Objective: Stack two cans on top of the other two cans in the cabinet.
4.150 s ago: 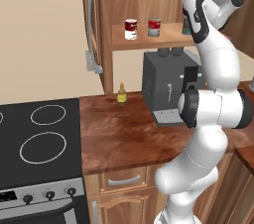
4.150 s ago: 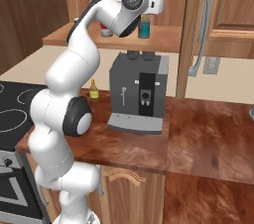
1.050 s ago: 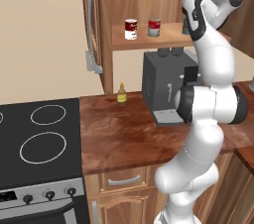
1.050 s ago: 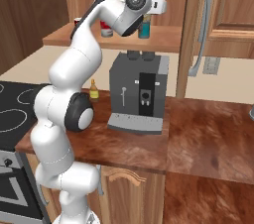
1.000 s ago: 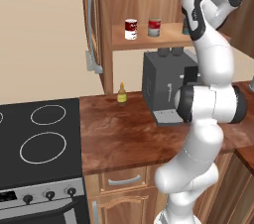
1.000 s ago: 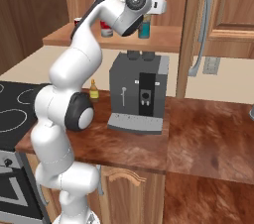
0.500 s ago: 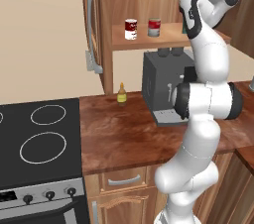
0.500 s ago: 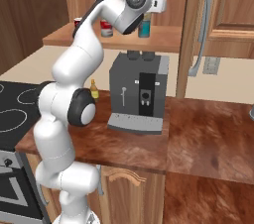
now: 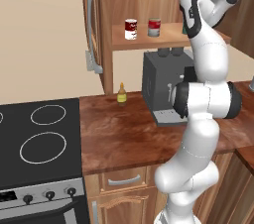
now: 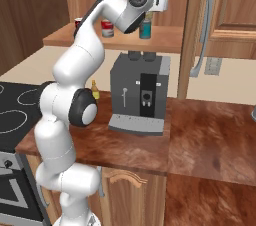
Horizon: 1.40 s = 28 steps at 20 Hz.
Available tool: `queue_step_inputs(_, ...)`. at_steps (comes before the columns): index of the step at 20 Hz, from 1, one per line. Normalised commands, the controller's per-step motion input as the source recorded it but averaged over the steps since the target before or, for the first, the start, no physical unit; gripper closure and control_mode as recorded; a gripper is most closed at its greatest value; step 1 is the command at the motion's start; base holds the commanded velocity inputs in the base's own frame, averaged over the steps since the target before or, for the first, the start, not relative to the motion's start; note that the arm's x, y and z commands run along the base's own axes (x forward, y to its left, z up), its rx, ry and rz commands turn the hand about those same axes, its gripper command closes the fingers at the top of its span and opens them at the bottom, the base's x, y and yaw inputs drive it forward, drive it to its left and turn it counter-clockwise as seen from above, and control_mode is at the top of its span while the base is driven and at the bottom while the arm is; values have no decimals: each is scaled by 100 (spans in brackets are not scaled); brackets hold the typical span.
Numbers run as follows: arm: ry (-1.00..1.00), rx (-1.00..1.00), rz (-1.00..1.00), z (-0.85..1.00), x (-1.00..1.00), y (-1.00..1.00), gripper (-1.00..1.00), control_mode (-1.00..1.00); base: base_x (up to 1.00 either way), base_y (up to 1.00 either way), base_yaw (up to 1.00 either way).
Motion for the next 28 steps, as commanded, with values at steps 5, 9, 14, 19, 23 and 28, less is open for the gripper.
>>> queue_step_inputs(5,0,0,0,0,0,0,100,-100,0,0,0)
queue_step_inputs(9,0,0,0,0,0,0,100,-100,0,0,0)
queue_step_inputs(14,2,0,0,-3,-7,0,100,-100,0,0,0)
queue_step_inputs(19,0,0,0,-3,-6,0,100,-100,0,0,0)
queue_step_inputs(23,0,0,0,-13,-10,0,100,-100,0,0,0)
queue_step_inputs(28,0,0,0,-15,-2,0,100,-100,0,0,0)
